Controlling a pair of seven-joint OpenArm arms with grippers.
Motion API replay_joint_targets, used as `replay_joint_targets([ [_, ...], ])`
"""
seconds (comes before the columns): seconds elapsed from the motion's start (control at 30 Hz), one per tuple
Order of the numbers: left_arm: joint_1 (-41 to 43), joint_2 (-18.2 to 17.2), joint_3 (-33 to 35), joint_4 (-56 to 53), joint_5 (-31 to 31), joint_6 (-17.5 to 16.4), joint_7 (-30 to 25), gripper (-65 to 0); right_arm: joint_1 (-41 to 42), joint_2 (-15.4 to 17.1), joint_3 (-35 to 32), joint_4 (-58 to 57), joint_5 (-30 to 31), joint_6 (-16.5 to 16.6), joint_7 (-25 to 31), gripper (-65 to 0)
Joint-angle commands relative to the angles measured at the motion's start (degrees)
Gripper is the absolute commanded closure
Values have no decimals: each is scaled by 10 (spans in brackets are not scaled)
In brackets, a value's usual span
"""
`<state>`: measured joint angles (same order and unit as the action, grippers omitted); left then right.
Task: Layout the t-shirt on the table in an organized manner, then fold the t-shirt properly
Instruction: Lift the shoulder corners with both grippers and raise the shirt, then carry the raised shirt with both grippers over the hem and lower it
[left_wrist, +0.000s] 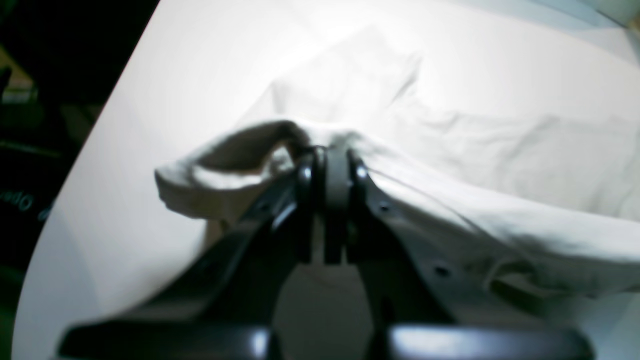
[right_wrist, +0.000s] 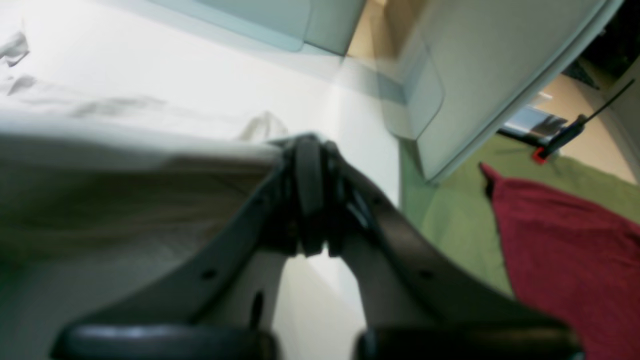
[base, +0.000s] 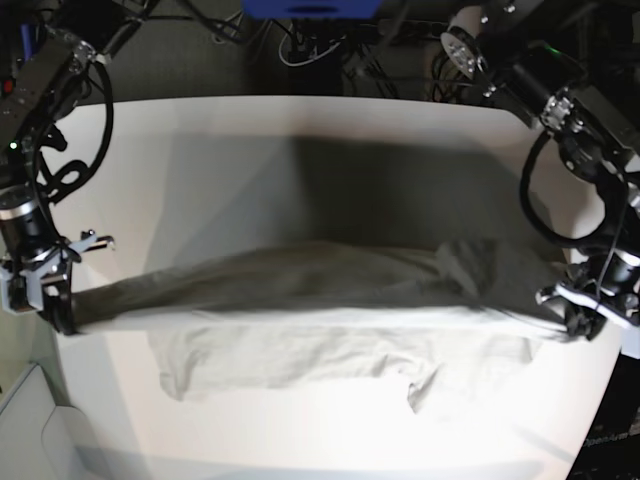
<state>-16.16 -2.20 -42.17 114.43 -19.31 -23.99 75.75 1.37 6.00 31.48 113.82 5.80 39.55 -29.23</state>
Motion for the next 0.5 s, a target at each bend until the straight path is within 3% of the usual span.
replay_joint_targets([
  [0.0, -21, -5, 9, 10, -7, 2, -14, -2, 19, 6, 1, 10, 7, 4, 19, 0],
  [0.17, -72, 11, 55, 10, -2, 3, -16, -2, 68, 7, -1, 9, 7, 4, 14, 0],
  [0.33, -134, 11, 87, 9, -1, 5, -16, -2, 146, 6, -1, 7, 7, 4, -83, 0],
  [0.47, -186, 7, 123, 10, -8, 75, -19, -2, 208, 6, 0, 7, 9, 4, -130, 0],
])
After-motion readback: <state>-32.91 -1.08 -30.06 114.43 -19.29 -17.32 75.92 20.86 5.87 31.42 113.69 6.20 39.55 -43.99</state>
